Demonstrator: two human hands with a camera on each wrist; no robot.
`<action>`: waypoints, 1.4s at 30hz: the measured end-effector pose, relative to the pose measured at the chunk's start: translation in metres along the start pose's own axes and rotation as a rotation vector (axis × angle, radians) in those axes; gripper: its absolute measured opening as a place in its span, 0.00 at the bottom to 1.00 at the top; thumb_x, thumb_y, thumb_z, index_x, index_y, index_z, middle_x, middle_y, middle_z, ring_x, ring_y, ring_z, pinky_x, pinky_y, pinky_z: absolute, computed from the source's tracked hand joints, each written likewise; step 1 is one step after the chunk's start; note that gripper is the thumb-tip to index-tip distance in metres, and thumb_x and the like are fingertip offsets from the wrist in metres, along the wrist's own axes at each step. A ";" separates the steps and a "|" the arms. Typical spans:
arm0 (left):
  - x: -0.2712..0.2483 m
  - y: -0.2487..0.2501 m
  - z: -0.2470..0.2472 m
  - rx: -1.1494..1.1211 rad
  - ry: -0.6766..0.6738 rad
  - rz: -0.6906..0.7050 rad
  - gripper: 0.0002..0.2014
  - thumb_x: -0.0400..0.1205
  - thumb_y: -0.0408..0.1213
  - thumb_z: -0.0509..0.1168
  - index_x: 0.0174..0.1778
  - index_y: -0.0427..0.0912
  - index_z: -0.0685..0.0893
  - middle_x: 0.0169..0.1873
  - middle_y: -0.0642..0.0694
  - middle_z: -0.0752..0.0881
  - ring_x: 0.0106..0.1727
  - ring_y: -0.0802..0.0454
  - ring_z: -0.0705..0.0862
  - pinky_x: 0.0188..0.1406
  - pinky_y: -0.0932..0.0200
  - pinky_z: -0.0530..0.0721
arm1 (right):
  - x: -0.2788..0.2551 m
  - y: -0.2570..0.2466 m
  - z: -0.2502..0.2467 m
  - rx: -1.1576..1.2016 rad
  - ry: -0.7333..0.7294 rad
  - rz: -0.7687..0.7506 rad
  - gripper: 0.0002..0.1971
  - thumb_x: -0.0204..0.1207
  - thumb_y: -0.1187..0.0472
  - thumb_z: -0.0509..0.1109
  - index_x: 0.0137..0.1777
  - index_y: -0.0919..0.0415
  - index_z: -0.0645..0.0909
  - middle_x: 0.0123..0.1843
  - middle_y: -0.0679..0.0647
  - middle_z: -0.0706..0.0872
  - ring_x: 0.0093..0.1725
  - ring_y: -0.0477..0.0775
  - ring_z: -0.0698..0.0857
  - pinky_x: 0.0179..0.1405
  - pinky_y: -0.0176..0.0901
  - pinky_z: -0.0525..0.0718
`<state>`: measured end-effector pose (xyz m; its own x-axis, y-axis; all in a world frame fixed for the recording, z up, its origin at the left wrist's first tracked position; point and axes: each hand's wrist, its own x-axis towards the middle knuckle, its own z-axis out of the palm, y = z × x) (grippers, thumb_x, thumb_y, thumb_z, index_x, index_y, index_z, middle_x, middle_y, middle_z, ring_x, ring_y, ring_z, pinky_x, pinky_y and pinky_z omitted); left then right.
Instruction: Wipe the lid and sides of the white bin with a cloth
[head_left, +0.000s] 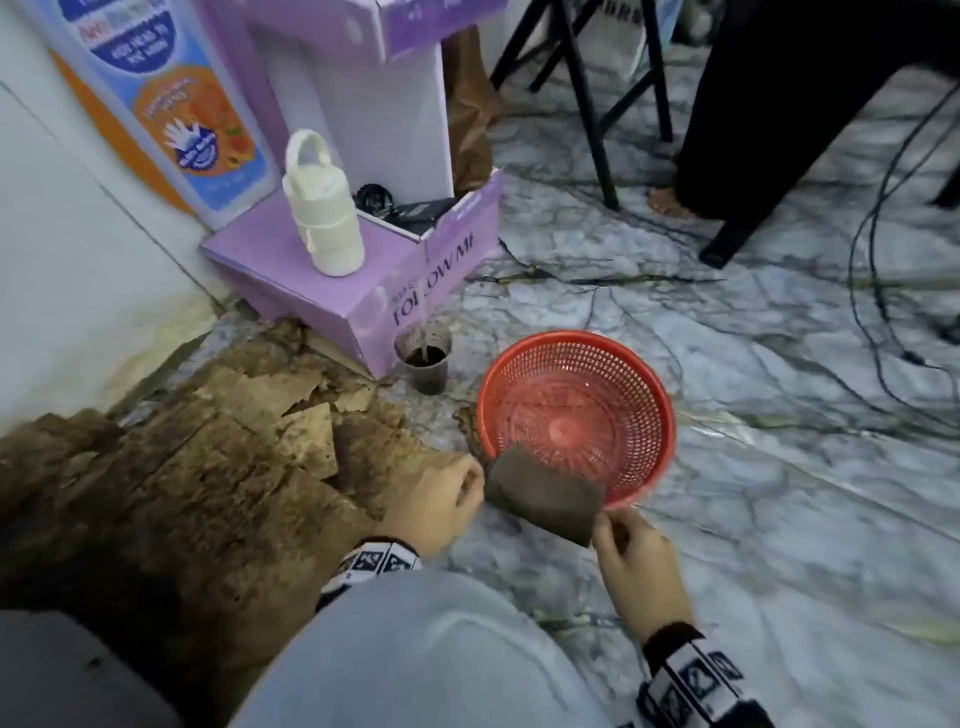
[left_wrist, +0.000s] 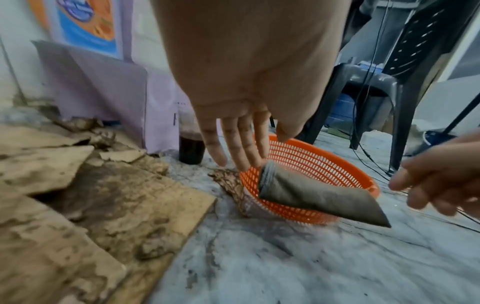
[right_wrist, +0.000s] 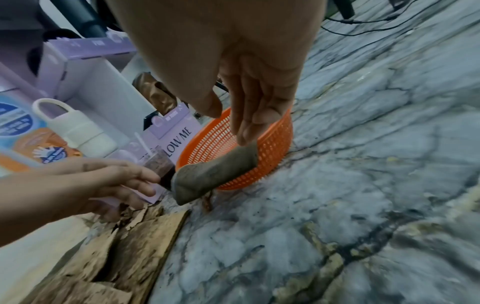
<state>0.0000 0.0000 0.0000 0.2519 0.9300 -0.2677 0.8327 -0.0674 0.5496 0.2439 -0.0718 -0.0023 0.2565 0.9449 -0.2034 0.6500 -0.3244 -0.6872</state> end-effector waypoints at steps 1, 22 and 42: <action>0.006 0.002 0.007 0.002 -0.009 -0.027 0.10 0.90 0.47 0.59 0.61 0.49 0.82 0.50 0.49 0.88 0.51 0.47 0.86 0.48 0.53 0.79 | 0.000 0.005 0.001 0.016 0.029 0.020 0.06 0.84 0.60 0.68 0.47 0.60 0.84 0.39 0.56 0.88 0.40 0.58 0.85 0.39 0.47 0.74; 0.040 -0.007 0.056 -0.401 0.024 -0.166 0.15 0.90 0.47 0.63 0.37 0.49 0.77 0.28 0.50 0.78 0.32 0.50 0.78 0.36 0.51 0.73 | 0.034 0.036 0.046 0.204 -0.017 0.215 0.21 0.84 0.47 0.68 0.37 0.63 0.84 0.29 0.57 0.87 0.34 0.59 0.87 0.37 0.52 0.82; -0.042 0.014 -0.081 -0.330 0.543 0.030 0.14 0.92 0.45 0.58 0.41 0.45 0.72 0.25 0.49 0.71 0.28 0.53 0.72 0.32 0.49 0.67 | 0.056 -0.123 -0.033 0.246 -0.192 -0.583 0.22 0.85 0.50 0.69 0.32 0.62 0.71 0.23 0.59 0.73 0.24 0.56 0.73 0.28 0.54 0.72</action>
<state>-0.0386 -0.0107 0.0828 -0.0854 0.9861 0.1428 0.6114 -0.0613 0.7889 0.2018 0.0199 0.0936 -0.2349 0.9610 0.1457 0.4555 0.2413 -0.8569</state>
